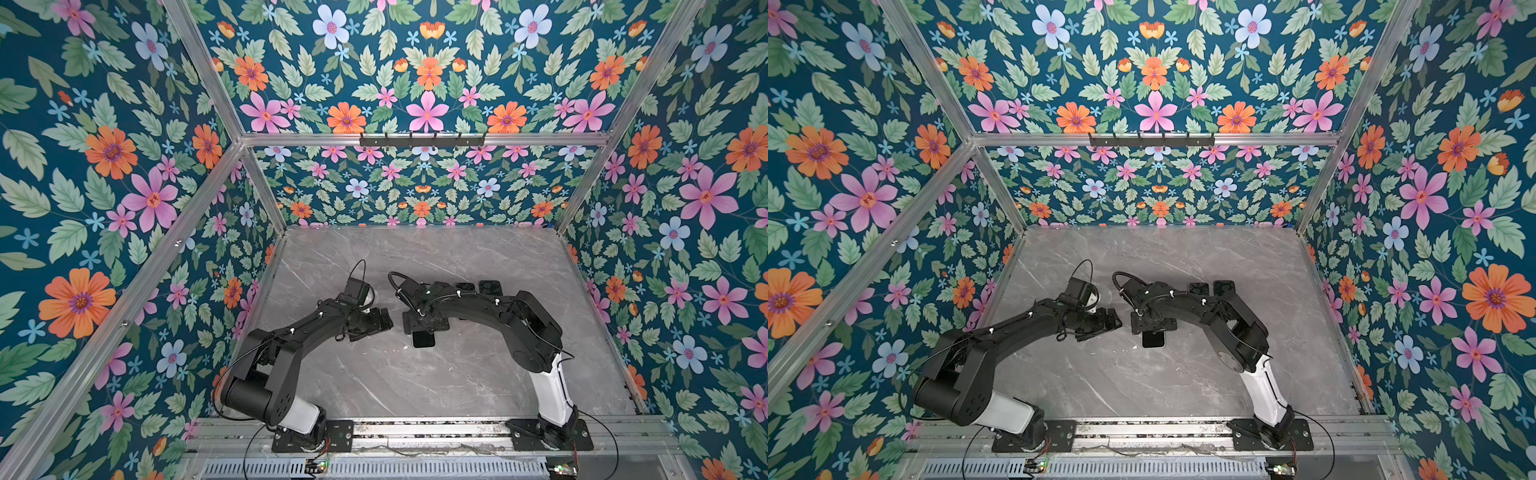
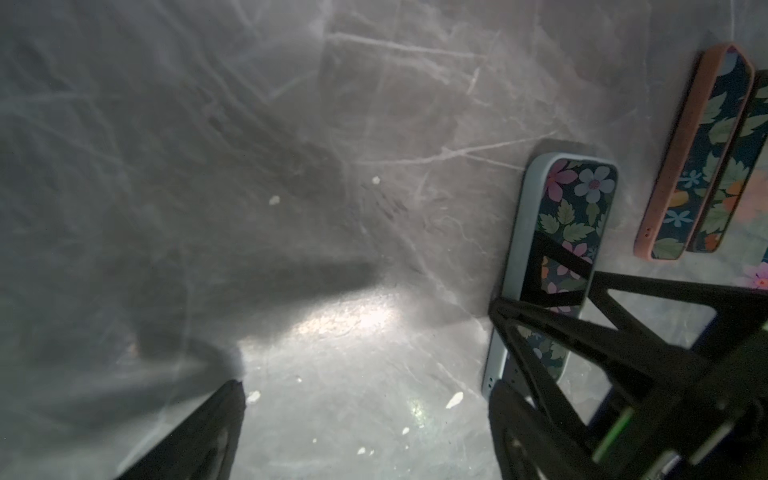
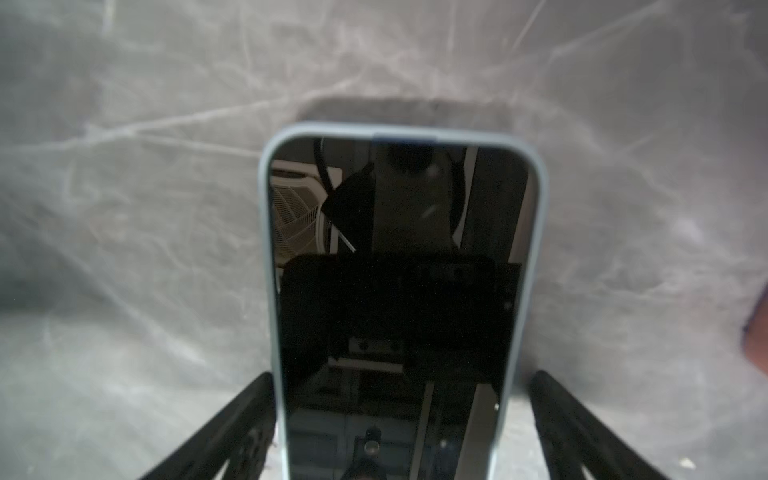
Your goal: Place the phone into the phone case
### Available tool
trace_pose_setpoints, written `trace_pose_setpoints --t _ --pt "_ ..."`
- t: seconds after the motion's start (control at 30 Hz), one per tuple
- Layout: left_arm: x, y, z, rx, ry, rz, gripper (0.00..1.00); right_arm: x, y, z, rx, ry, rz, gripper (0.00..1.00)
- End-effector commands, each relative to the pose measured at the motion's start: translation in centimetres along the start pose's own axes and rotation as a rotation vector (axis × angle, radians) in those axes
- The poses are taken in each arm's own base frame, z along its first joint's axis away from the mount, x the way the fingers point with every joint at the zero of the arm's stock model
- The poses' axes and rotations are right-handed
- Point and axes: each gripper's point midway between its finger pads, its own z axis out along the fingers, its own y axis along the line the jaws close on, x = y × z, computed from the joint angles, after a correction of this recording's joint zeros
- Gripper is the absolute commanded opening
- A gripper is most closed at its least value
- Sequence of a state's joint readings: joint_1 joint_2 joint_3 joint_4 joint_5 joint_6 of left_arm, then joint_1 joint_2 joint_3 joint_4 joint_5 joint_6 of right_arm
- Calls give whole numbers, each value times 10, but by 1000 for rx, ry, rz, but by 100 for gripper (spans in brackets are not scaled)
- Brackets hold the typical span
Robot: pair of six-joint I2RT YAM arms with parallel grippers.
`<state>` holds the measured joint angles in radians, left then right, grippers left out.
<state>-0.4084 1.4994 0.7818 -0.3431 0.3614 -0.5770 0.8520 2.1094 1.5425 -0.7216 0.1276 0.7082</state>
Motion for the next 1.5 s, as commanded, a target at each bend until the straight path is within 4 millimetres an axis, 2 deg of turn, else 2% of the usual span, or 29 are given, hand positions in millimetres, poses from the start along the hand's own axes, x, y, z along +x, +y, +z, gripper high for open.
trace_pose_setpoints --t 0.0,0.13,0.33,0.6,0.8,1.03,1.47 --pt "2 1 -1 2 3 3 94 9 -8 8 49 41 26 88" --pt "2 1 1 8 7 -1 93 7 -11 4 66 36 30 77" --pt "-4 -3 1 15 2 8 93 -7 -21 -8 60 -1 51 72" --pt "-22 -21 5 60 -2 18 93 -51 -58 -20 23 -54 107 68" --pt "-38 -33 9 81 -9 29 93 -76 -67 -18 3 -57 101 68" --pt "-42 -36 14 87 0 28 93 -83 -66 -5 -2 -30 92 68" --pt "-39 -32 15 77 5 31 93 -81 -64 12 5 1 94 70"
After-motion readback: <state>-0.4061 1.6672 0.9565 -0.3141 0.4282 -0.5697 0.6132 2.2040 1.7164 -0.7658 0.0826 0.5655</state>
